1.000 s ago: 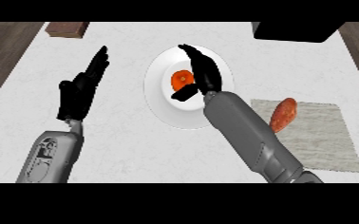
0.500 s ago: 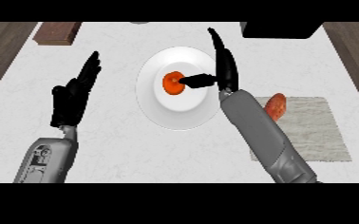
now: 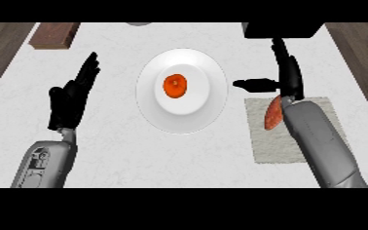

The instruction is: Pick the squash from the placemat and place it in the plate

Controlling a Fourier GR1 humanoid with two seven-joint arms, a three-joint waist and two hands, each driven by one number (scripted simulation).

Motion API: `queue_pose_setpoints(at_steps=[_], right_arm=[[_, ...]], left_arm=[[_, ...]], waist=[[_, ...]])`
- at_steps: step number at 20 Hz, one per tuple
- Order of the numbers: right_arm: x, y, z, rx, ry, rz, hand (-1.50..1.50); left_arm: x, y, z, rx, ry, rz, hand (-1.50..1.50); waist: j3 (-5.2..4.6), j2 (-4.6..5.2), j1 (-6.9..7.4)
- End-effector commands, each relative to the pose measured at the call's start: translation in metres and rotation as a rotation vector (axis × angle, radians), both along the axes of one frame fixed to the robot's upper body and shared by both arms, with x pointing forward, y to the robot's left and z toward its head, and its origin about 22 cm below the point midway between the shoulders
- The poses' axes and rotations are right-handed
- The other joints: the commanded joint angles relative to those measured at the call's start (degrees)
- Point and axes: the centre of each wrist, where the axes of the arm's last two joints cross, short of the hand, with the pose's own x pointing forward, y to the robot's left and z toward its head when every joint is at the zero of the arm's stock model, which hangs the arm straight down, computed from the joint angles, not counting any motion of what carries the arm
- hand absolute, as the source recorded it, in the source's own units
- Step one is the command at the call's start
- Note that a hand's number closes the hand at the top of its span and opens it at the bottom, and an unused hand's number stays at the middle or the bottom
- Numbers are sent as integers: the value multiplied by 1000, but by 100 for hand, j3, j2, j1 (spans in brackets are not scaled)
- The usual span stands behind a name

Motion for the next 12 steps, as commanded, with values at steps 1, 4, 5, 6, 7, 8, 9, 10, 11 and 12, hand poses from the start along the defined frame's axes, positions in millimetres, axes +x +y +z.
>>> queue_pose_setpoints(at_steps=[1, 4, 5, 6, 7, 8, 9, 10, 11, 12], right_arm=[[-5, -45, -6, 2, 12, 27, -150], [-15, -74, -2, -12, 6, 16, -150], [-23, -81, -19, -4, -3, 19, -150], [-22, -80, -33, -4, 12, 18, -150], [-11, -83, -6, 9, 8, 20, -150], [-21, -88, -25, 30, 1, 15, -150], [-15, -86, -30, 19, -7, 5, -150], [-22, -102, -29, 6, -3, 13, -150], [-18, -106, -20, 1, 11, 0, -150], [-20, -116, -27, 21, 13, -1, -150]], left_arm=[[-3, -11, -11, 5, -3, -10, 0], [0, -3, 5, 3, 4, -6, 0], [12, -15, -12, 4, 19, 2, 0], [-6, -6, -4, 0, 0, -10, 0], [-16, 5, 8, -2, -5, -37, 0], [-9, 19, 2, -8, 12, -2, 0], [-6, -2, -3, -3, -1, -9, 0], [3, 9, 7, -4, -5, -20, 0], [-7, 4, 5, 5, 4, -12, 0], [-10, -8, -7, -6, -12, -11, 0]], waist=[[0, 11, 37], [0, 4, 29], [0, 17, 10], [1, 13, 62], [0, 3, 62], [0, 10, 55], [0, 13, 58], [0, 13, 47], [0, 8, 51], [1, 14, 61]])
